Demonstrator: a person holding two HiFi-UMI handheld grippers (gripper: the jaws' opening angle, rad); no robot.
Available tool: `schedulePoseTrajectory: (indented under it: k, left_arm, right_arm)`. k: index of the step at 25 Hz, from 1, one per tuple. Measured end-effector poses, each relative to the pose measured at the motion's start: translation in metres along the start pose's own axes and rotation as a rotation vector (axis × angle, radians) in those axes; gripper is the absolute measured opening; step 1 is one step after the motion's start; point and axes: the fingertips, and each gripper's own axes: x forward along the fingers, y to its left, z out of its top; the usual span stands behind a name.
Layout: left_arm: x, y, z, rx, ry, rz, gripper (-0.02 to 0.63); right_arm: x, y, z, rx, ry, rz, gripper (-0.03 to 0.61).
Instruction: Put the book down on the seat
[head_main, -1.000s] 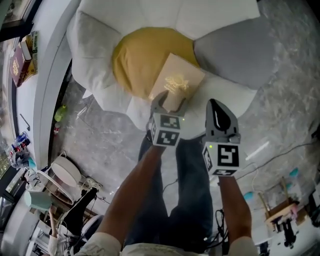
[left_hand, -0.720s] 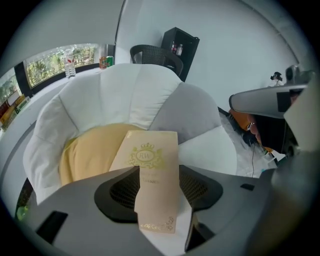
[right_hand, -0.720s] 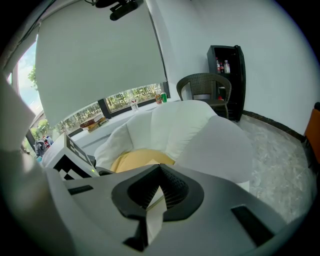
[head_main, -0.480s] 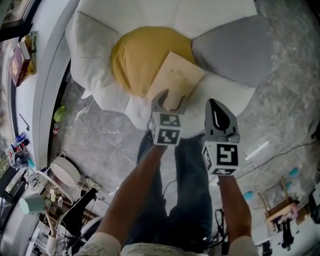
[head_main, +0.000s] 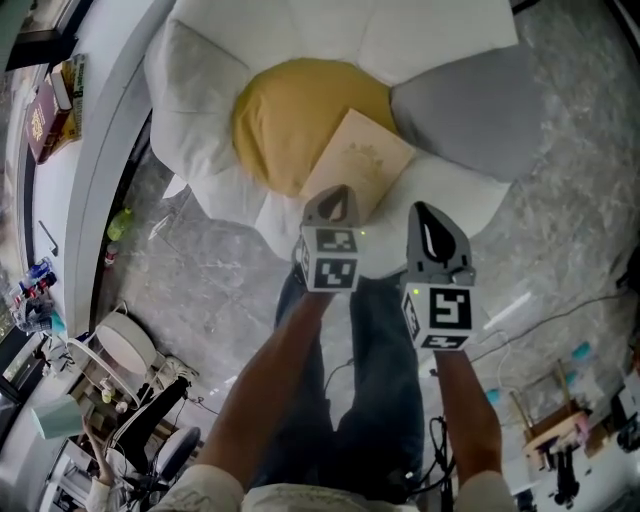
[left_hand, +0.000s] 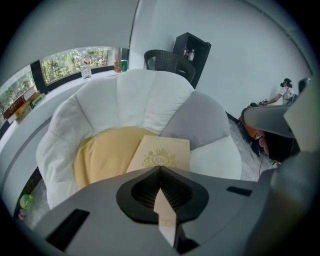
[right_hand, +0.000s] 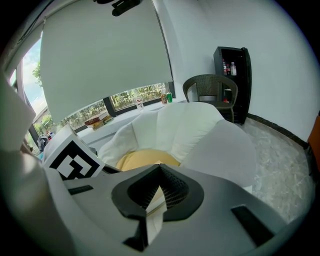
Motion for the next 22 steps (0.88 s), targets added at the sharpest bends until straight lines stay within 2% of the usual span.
schedulePoseTrajectory:
  k: [10, 18, 22]
  left_arm:
    - [-0.048, 0.030, 0.016, -0.030, -0.051, 0.030, 0.008]
    - [-0.138, 0.060, 0.051, -0.050, -0.149, 0.065, 0.009]
    - [-0.199, 0.070, 0.082, -0.034, -0.234, 0.078, 0.009]
  right_arm:
    - [-0.006, 0.040, 0.038, -0.054, 0.002, 0.034, 0.005]
    - [-0.040, 0.079, 0.103, -0.100, -0.027, 0.051, 0.005]
    - [-0.069, 0.101, 0.145, -0.117, -0.068, 0.060, 0.005]
